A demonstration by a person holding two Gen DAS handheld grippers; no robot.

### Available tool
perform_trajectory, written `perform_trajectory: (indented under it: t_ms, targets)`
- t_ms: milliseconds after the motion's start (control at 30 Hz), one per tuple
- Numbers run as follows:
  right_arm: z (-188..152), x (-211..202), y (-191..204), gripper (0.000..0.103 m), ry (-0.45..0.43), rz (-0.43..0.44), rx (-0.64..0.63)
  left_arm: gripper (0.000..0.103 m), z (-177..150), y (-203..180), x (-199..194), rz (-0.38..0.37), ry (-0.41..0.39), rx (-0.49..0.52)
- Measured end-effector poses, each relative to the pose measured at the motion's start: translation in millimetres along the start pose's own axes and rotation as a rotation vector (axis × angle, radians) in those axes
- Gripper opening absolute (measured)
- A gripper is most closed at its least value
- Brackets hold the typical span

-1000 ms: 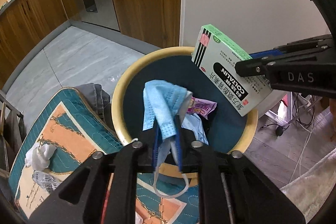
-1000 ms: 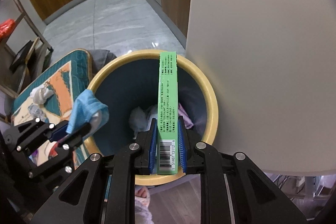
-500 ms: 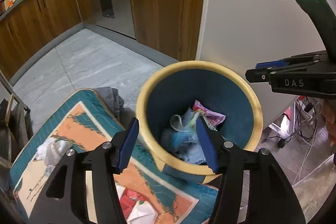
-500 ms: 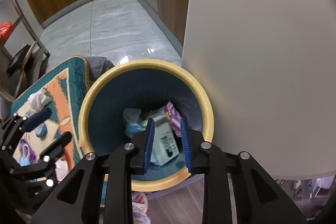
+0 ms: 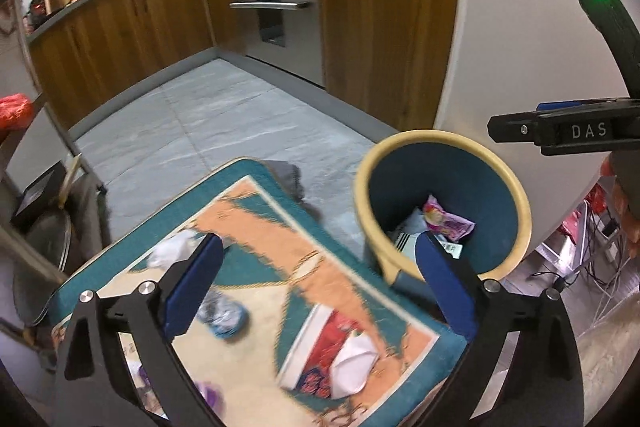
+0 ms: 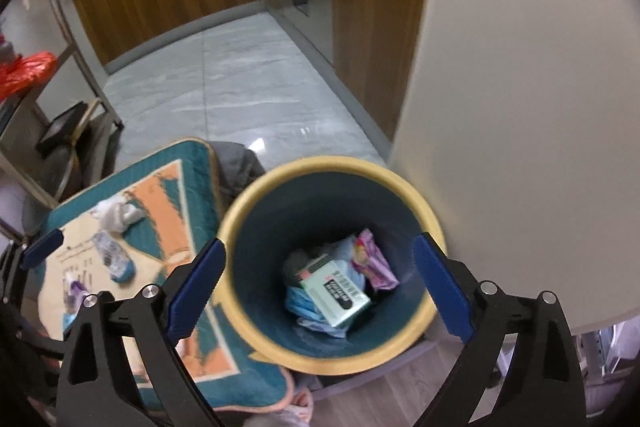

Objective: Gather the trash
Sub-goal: 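Move both tools back over the cushion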

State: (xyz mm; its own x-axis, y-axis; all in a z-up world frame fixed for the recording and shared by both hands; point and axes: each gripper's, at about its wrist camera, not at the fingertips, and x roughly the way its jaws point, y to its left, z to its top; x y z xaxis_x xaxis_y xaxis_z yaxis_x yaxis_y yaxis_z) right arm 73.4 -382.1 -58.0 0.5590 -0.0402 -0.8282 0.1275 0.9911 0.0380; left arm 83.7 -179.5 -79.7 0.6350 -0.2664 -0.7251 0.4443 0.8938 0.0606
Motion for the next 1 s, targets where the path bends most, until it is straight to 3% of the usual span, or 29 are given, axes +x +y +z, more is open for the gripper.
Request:
perform_trajectory:
  t_ms: [233, 433, 700, 1000]
  targets:
    - [2, -13, 44, 0.097, -0.033, 0.037, -0.051, 0.097, -15, 36, -30, 0.059, -0.026, -0.034]
    - [1, -20, 85, 0.097, -0.042, 0.057, -0.107, 0.097, -33, 83, -53, 0.130, -0.024, -0.120]
    - [-4, -15, 136, 0.097, -0.016, 0.079, -0.155, 0.097, -62, 150, -78, 0.215, -0.011, -0.257]
    - [-11, 1, 194, 0.097, 0.031, 0.090, -0.231, 0.097, -92, 196, -83, 0.293, 0.037, -0.322]
